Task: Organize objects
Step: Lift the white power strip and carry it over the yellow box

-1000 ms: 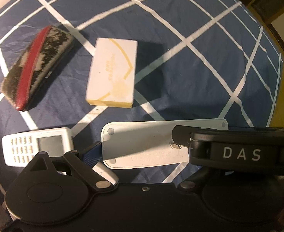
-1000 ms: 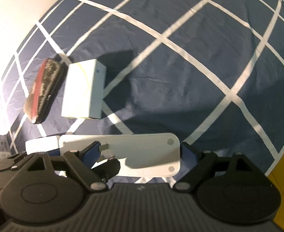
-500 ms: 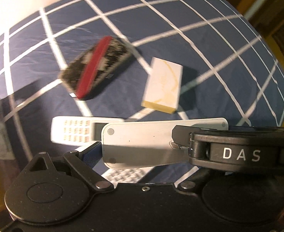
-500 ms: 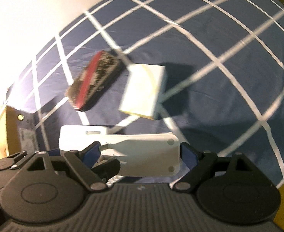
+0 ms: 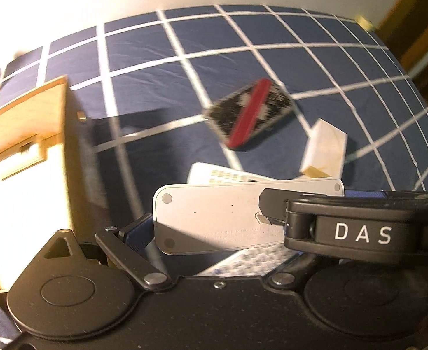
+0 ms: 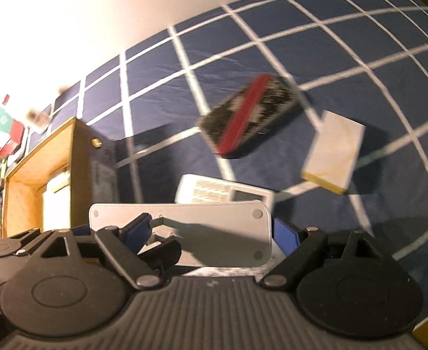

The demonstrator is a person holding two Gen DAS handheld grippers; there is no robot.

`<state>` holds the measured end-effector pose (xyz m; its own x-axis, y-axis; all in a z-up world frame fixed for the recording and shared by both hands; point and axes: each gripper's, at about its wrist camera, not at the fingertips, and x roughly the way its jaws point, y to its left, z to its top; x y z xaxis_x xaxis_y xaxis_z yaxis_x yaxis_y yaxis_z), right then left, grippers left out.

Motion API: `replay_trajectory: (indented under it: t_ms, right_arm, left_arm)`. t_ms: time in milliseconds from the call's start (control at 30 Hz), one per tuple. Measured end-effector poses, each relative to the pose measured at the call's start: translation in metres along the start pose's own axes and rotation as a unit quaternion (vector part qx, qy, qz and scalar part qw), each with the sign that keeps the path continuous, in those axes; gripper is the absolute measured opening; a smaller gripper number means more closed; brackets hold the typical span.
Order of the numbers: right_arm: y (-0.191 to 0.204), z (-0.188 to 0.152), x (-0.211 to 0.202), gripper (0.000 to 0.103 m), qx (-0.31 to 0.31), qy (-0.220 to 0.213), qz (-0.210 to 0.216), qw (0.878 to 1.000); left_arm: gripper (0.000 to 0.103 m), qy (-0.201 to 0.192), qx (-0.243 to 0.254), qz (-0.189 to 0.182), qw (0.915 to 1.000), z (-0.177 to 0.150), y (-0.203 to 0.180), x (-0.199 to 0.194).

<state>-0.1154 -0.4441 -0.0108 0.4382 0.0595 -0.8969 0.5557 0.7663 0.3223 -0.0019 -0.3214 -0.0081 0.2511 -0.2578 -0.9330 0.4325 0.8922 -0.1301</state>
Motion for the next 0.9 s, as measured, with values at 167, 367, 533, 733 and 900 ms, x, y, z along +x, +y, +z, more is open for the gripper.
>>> replay_trajectory:
  t_ms: [167,367,533,733,900]
  right_arm:
    - [0.049,0.002,0.002,0.087,-0.024,-0.005,0.011,1.000]
    - [0.110,0.002,0.007,0.087,-0.054,-0.012,0.019,0.998]
    - [0.156,-0.003,0.014,0.087,-0.071,-0.016,0.026,0.997]
    - [0.204,-0.012,0.022,0.087,-0.089,-0.020,0.030,0.995]
    - [0.239,-0.019,0.033,0.087,-0.109,-0.014,0.029,0.994]
  left_arm:
    - [0.093,-0.016,-0.021,0.011,0.9996,0.000,0.044,-0.021]
    - [0.093,-0.031,-0.045,0.022,0.9983,-0.004,0.097,-0.044]
    - [0.092,-0.041,-0.058,0.030,0.9970,-0.011,0.137,-0.059]
    - [0.092,-0.049,-0.073,0.036,0.9955,-0.022,0.180,-0.071]
    - [0.092,-0.050,-0.088,0.040,0.9940,-0.031,0.211,-0.076]
